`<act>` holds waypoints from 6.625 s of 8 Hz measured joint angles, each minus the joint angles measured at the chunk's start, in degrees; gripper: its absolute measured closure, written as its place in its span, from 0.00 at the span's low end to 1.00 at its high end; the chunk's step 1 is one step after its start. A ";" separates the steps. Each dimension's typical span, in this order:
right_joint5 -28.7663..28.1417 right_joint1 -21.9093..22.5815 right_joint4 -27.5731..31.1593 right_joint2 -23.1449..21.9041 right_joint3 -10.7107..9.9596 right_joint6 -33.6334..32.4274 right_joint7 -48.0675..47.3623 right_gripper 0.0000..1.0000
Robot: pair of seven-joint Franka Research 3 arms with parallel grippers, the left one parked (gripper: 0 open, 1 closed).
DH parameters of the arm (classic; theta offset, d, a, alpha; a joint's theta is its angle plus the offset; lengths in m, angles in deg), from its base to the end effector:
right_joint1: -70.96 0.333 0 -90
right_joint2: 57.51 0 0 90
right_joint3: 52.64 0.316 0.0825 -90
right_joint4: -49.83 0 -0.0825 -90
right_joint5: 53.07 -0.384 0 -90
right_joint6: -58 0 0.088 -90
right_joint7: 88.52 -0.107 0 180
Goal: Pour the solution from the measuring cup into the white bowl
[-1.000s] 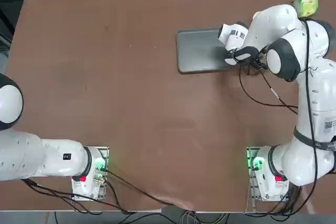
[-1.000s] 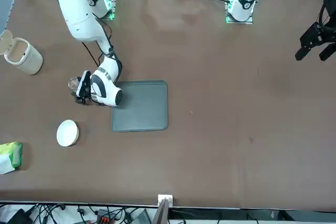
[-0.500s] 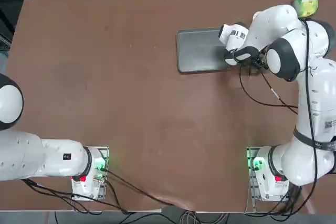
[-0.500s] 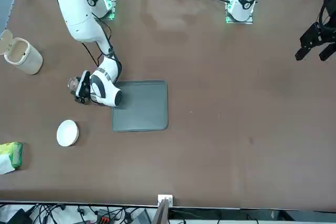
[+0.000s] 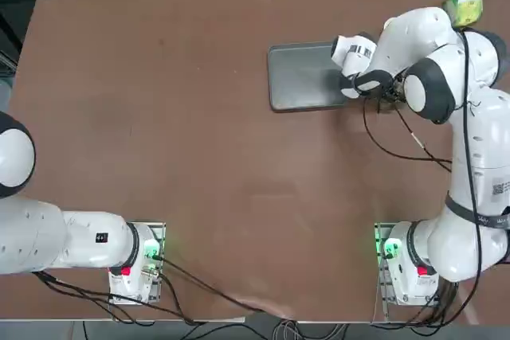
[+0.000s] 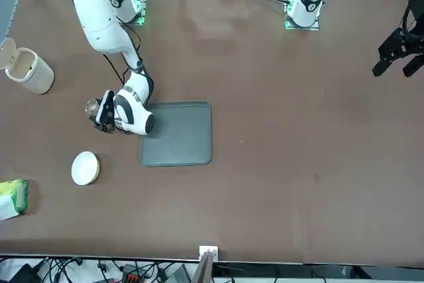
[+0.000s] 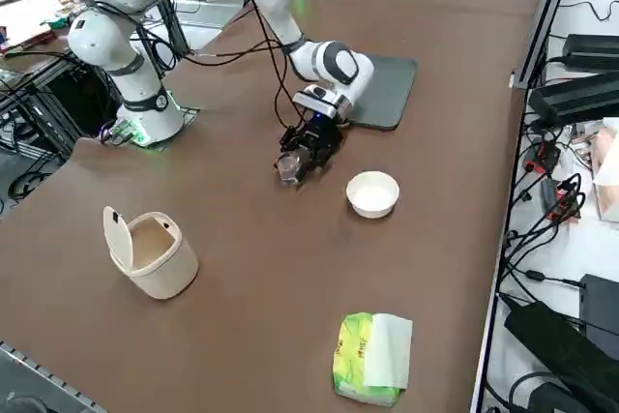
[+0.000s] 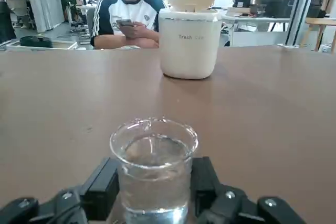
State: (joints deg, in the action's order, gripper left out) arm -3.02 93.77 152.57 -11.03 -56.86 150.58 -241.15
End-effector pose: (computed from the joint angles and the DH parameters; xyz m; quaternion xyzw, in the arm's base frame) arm 0.5431 0.0990 0.0949 0.5041 -0.6395 0.3551 0.4591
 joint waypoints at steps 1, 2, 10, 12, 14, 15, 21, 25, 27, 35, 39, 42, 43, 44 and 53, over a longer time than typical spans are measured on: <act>0.10 0.54 -0.82 -0.37 0.07 -0.19 2.42 0.27; 0.16 1.22 -1.70 -1.47 0.18 -0.46 4.98 0.27; 3.94 1.37 -10.57 -7.15 0.20 2.38 21.96 0.27; 5.18 -0.07 -12.02 -6.61 -0.07 5.99 26.31 0.27; 5.36 -2.24 -14.82 -5.49 -0.13 9.73 31.04 0.27; 5.35 -3.49 -15.49 -5.04 -0.15 11.90 33.60 0.27; -9.98 -8.72 -19.29 -4.71 -0.12 18.81 50.46 0.27; -23.41 -10.55 -19.66 -4.71 -0.08 19.29 59.98 0.27; -28.28 -11.91 -20.12 -4.95 -0.09 19.29 65.16 0.27; -53.40 -21.56 -25.51 -5.72 -0.29 13.43 90.01 0.27; -62.45 -25.21 -25.79 -5.55 -0.24 11.46 100.29 0.27; -68.10 -28.68 -25.80 -5.54 -0.26 7.76 111.09 0.27; -69.31 -29.97 -25.78 -5.47 -0.26 7.42 113.50 0.27; -70.72 -30.84 -25.76 -5.31 -0.25 7.34 114.77 0.27; -76.47 -33.52 -26.22 -5.23 0.06 7.39 113.79 0.27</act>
State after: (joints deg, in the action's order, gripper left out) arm -79.49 60.25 126.35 -16.26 -56.80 157.98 -127.36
